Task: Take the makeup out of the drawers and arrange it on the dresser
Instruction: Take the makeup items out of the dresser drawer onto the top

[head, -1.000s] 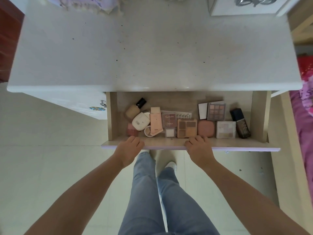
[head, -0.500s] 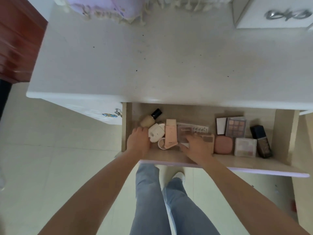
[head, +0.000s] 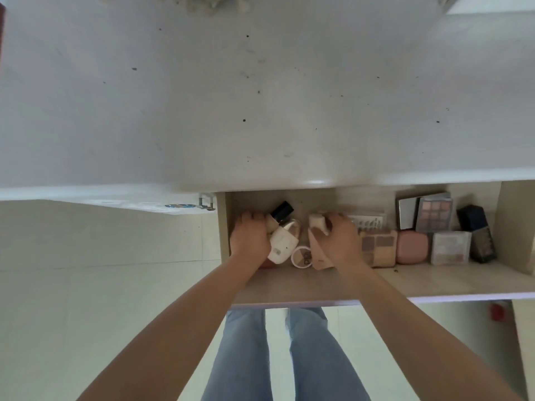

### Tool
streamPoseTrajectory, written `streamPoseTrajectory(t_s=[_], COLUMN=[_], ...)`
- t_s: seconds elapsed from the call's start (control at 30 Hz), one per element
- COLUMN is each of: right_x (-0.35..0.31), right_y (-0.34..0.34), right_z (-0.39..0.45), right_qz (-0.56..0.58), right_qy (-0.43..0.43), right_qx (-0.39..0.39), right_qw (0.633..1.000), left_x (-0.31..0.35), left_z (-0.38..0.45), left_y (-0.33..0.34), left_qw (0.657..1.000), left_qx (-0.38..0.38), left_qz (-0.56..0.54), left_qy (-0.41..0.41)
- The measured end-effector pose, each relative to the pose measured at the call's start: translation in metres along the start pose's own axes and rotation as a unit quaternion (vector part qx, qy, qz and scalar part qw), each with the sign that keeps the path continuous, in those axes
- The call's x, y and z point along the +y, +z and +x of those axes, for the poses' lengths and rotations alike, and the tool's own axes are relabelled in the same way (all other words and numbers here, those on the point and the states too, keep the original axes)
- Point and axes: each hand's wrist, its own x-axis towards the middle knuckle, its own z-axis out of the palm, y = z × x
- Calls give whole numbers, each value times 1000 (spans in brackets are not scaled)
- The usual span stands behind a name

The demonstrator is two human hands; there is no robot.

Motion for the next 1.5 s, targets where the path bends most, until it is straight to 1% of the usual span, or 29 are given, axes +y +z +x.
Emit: streamPoseTrajectory(t_s=[0.13,0.2,0.27,0.33,0.4,0.47,0.5,0.57,0.63,0.73,0.83,0.9,0.97,1.03,1.1,1.23,1.3,1.37,1.5], right_x=[-2,-2,-2,-6,-16,-36,-52,-92,-141,-216,-283,-316,-343,-363,-379,-395,-396,-395,-393], right_y=[5,6,1,-10,-25,-40,-47,-58,-61,-48,-24,-2,16,30,42,58,63,62,57], right_z=[-9,-13,-17,-22,-31,-42,-46,-49,-46,-32,-13,-1,7,13,16,21,23,26,32], right_qz=[6,32,58,85,134,184,202,233,240,229,243,255,253,265,260,240,174,106,90], right_qy=[9,40,52,57,58,37,15,-33,-85,-149,-140,-117,-97,-78,-68,-55,-92,-133,-146], right_qx=[-17,-32,-51,-69,-81,-86,-87,-87,-91,-116,-165,-208,-231,-231,-223,-203,-177,-154,-179], right_qw=[1000,998,996,992,986,978,975,968,963,955,945,937,934,933,937,948,964,973,969], left_x=[-2,-2,-4,-8,-17,-31,-39,-61,-87,-137,-193,-227,-253,-269,-279,-291,-297,-301,-302], left_z=[-1,-1,-6,-20,-40,-60,-69,-79,-81,-70,-51,-37,-26,-16,-10,0,2,1,-4], left_y=[1,-1,-6,-13,-26,-45,-56,-82,-109,-144,-172,-186,-198,-208,-215,-221,-223,-224,-220], left_qw=[999,999,998,994,981,964,957,943,932,926,915,919,921,927,927,893,881,879,886], left_qx=[-27,-33,-30,-22,-25,-20,-6,35,89,165,201,207,206,186,161,154,167,189,211], left_qz=[9,-9,-37,-83,-163,-235,-261,-313,-346,-338,-346,-322,-306,-299,-316,-402,-419,-413,-387], left_qy=[26,26,41,73,102,123,127,110,70,0,-57,-96,-124,-131,-125,-133,-141,-147,-142])
